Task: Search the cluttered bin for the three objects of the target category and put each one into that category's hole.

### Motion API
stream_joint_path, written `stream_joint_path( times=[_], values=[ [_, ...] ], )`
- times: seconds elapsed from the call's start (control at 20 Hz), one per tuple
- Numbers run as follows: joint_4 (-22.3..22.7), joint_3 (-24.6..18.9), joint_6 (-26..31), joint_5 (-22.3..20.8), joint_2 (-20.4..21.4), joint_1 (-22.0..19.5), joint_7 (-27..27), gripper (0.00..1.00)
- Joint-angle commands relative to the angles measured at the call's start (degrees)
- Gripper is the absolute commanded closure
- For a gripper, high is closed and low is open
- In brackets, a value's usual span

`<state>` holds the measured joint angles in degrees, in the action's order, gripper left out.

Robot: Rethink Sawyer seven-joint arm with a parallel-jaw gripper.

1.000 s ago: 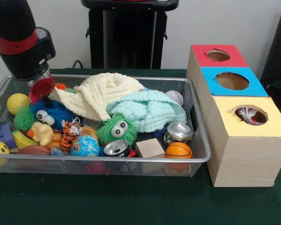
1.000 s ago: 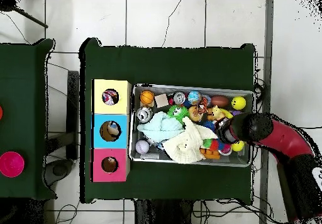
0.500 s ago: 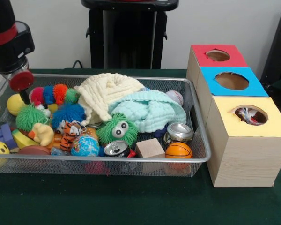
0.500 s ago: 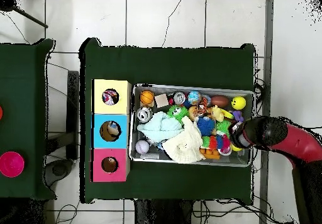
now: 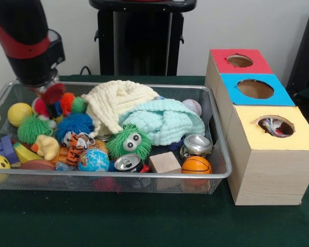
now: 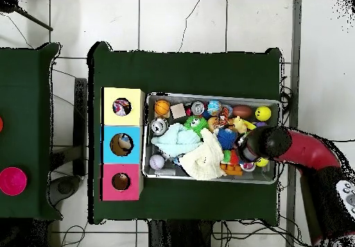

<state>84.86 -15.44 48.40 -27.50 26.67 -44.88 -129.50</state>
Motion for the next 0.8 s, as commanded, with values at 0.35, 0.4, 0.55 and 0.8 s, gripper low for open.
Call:
stream_joint_path(
  times=[0.35, 0.4, 0.55, 0.8],
  values=[
    [3.92, 3.26, -12.93, 1.44, -10.07, 10.40, -10.91, 1.00],
    [3.79, 3.84, -13.82, 1.77, -10.92, 11.12, -11.48, 1.00],
    [2.98, 5.62, -18.13, 2.56, -14.19, 12.93, -13.75, 1.00],
    [-0.22, 6.77, -20.94, 4.78, -20.22, 15.54, -13.80, 1.00]
  ],
)
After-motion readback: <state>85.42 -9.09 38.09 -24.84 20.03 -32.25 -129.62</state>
